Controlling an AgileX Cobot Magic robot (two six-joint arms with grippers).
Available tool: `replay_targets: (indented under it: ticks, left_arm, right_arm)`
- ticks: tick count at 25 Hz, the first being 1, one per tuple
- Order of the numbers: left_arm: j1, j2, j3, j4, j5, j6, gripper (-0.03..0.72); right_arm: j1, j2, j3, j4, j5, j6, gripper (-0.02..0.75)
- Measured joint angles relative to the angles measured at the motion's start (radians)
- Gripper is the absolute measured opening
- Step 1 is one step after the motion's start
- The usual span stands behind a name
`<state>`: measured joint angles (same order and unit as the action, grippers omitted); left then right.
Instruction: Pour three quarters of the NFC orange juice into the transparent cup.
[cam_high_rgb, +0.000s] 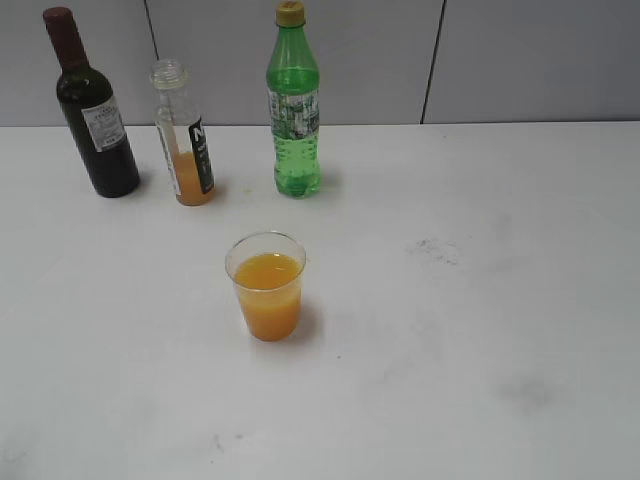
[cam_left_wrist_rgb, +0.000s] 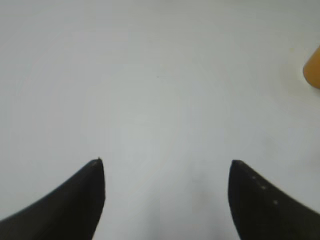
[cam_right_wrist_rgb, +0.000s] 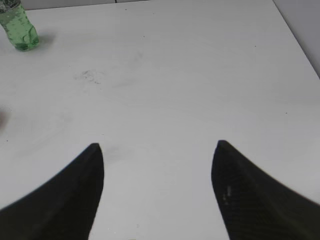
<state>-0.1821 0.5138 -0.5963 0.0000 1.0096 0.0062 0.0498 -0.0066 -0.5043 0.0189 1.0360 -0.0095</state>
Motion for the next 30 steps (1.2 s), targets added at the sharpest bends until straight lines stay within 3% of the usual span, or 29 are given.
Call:
replay_targets:
  ticks: [14, 30]
  left_arm:
    - [0.0, -0.159, 0.108, 0.0, 0.074, -0.001, 0.585]
    - [0.0, -0.518, 0.111, 0.0, 0.086, -0.006, 0.584]
  right_arm:
    - [0.0, 0.0, 0.0, 0.0, 0.0, 0.0, 0.519]
    - [0.0, 0.0, 0.0, 0.0, 0.0, 0.0, 0.519]
